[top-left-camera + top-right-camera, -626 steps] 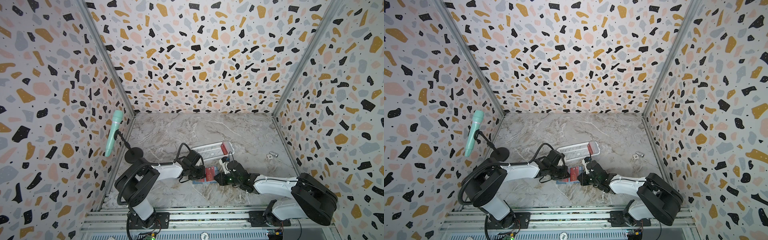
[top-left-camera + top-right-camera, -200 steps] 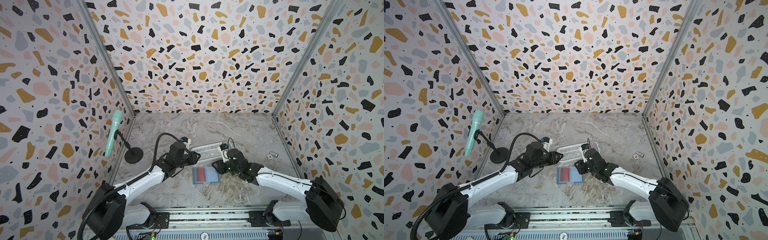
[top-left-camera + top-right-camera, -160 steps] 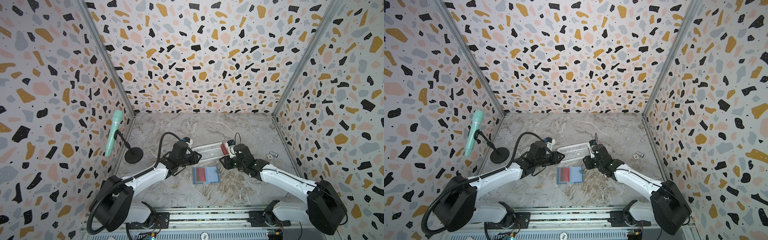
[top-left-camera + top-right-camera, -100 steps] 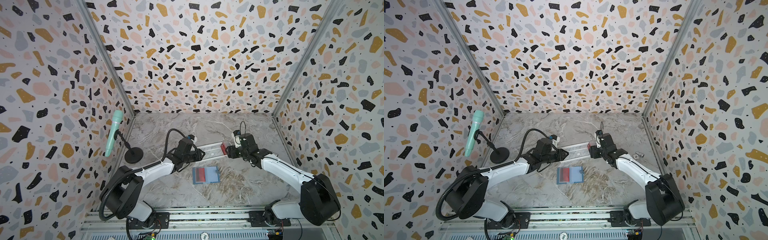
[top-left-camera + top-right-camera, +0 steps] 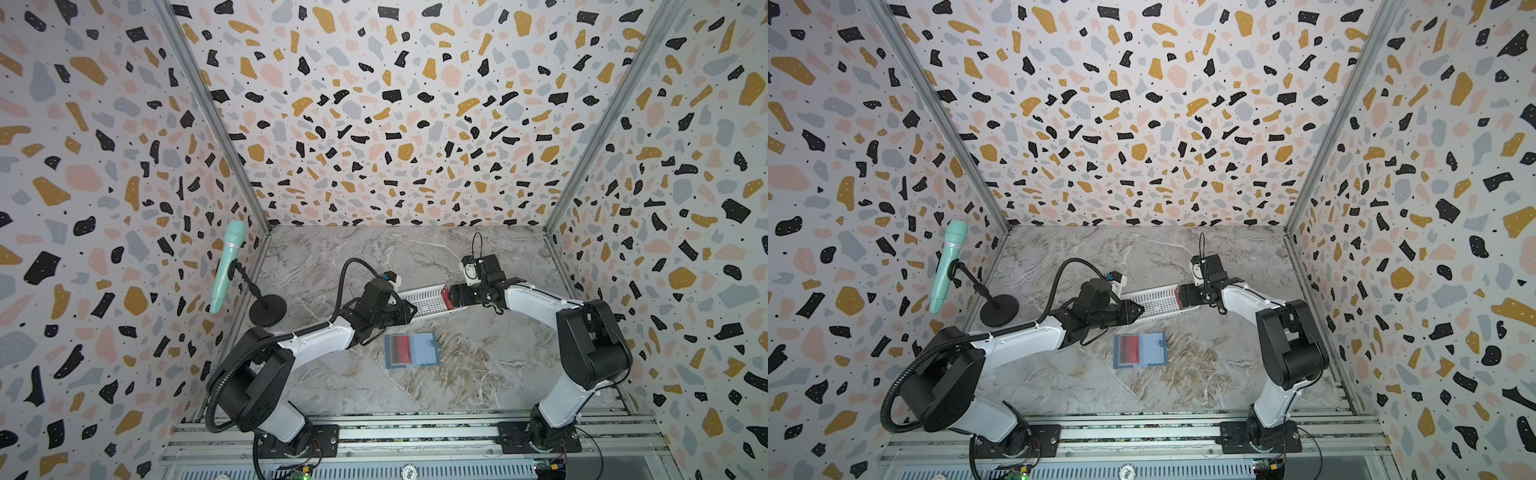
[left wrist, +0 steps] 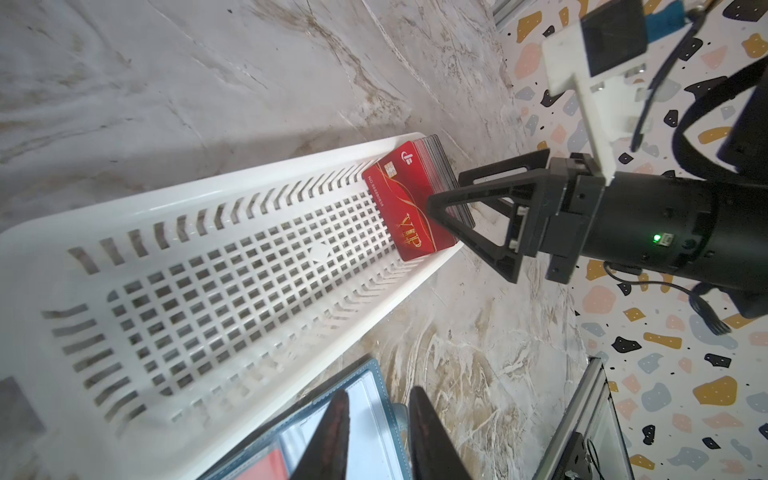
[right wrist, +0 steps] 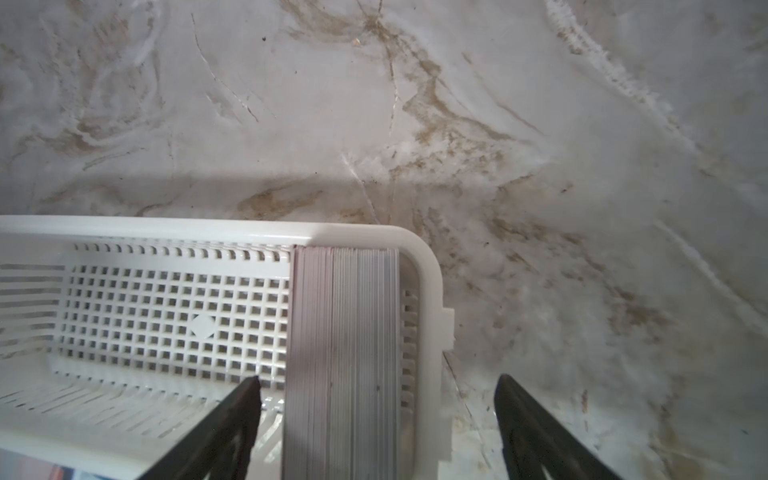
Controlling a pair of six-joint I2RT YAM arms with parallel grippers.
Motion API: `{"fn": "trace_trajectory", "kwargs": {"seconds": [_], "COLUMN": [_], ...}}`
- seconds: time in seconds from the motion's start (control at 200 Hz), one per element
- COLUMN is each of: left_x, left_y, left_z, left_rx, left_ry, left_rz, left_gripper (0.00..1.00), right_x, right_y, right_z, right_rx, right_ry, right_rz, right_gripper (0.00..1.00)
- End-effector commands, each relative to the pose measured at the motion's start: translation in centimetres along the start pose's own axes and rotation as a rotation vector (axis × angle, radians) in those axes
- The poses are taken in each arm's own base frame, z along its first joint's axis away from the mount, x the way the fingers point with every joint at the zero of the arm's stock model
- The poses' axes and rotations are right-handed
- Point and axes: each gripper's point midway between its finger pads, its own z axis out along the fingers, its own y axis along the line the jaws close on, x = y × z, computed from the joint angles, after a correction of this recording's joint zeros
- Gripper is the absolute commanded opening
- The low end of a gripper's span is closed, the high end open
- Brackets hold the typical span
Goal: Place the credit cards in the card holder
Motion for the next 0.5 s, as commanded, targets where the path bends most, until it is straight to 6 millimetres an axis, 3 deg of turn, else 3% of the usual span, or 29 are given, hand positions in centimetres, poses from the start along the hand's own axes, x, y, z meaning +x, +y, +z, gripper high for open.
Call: {"fn": "trace_trajectory", "kwargs": {"seconds": [0.0, 0.235, 0.496], "left_x": [-0.4, -0.2, 0.0], "left_y": [-0.6, -0.4, -0.4], "left_z": [-0.2, -0.3, -0.2], "left_rx": [0.026, 0.037, 0.040], "left_ry": [-0.035, -0.041, -0.038], "left_rz": [0.008, -0.006, -0.008], "left_gripper": [0.28, 0.27, 0.27], "right_x": [-1.5, -1.2, -0.7], "right_y": [0.5, 0.6, 2.1], "right_z": [0.2, 1.8, 1.4], "right_rx": [-0.029, -0.055, -0.076], "right_ry": [-0.018, 0.009, 0.005], "right_rz": [-0.019, -0.006, -0.011], "right_gripper": [0.88, 0.75, 0.65]}}
